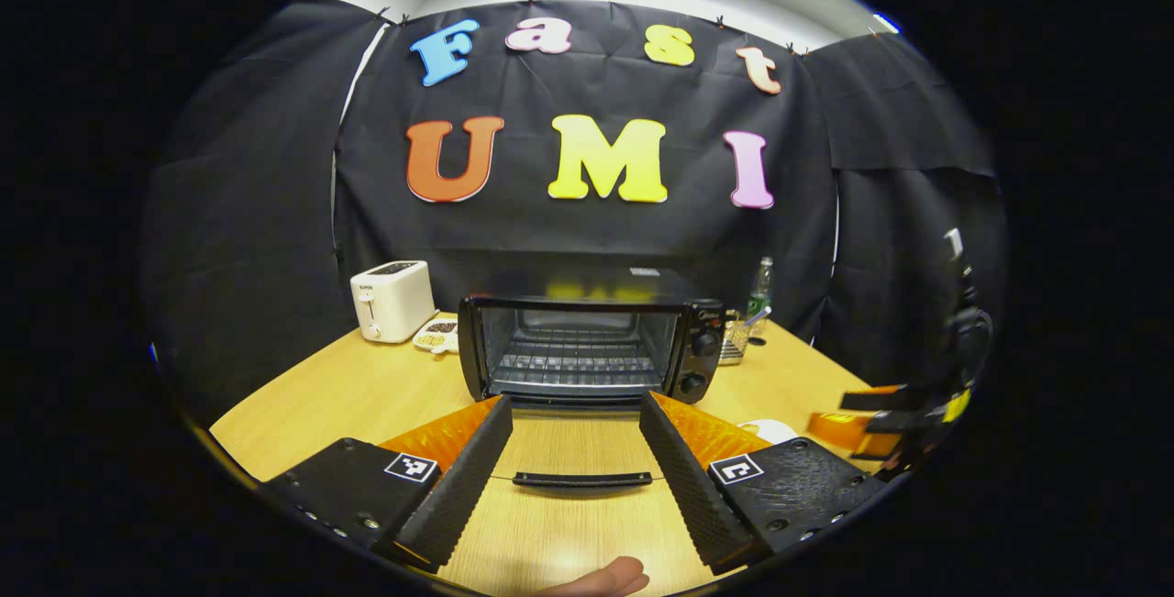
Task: Open the electric oven with the left hand, put the food in, and close the electric oven.
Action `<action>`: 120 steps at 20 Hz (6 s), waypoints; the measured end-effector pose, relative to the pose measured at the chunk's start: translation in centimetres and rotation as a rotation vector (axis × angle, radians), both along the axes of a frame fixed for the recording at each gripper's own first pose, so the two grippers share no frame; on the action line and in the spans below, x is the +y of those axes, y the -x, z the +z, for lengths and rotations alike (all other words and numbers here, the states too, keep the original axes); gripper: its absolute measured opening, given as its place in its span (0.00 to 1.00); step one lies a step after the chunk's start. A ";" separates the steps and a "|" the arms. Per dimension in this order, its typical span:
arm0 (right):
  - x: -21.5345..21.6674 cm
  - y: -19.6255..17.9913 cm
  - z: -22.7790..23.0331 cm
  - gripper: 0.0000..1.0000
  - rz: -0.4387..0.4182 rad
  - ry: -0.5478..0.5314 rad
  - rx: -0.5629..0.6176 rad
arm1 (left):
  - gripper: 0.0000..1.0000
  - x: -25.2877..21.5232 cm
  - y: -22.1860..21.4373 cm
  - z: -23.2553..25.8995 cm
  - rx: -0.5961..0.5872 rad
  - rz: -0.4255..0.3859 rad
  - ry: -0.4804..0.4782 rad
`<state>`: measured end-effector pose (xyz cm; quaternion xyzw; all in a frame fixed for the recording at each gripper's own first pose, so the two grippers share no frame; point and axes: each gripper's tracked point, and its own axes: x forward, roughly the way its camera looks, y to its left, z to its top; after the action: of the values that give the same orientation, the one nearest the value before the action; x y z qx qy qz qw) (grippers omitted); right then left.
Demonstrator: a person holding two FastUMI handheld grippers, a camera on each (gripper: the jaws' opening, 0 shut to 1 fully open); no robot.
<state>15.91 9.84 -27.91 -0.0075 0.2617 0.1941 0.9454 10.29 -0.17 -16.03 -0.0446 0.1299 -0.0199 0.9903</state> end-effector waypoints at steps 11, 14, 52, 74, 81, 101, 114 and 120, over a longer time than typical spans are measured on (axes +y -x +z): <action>3.2 -1.2 -7.0 0.82 0.098 0.094 0.133 | 0.95 -0.4 8.3 6.4 -0.141 -0.005 -0.145; 2.5 -2.2 -8.5 0.73 0.058 0.135 0.162 | 0.95 -0.7 8.8 5.0 -0.103 -0.014 -0.128; 29.0 -21.6 0.3 0.60 -0.029 -0.004 -0.136 | 0.95 13.0 9.6 3.7 -0.110 0.078 -0.084; 12.9 2.6 20.3 0.95 -0.035 -0.084 -0.442 | 0.96 5.5 7.9 1.5 -0.004 -0.005 0.032; 3.1 8.7 26.1 0.95 -0.146 -0.038 -0.514 | 0.93 1.8 4.9 -2.3 0.093 -0.074 0.043; -10.4 18.0 29.1 0.95 -0.244 -0.198 -0.678 | 0.95 -3.2 -0.7 -18.7 0.484 -0.065 -0.096; -10.3 17.8 28.8 0.95 -0.218 -0.248 -0.681 | 0.95 -3.4 -2.1 -17.3 0.464 -0.050 -0.119; -10.2 18.1 28.7 0.95 -0.214 -0.277 -0.690 | 0.95 -3.5 -2.5 -16.2 0.448 -0.032 -0.093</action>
<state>-2.17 -0.39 0.74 0.0829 -0.1012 0.1138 0.9848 12.83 -3.72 -32.28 0.0000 0.3483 -0.0191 0.9372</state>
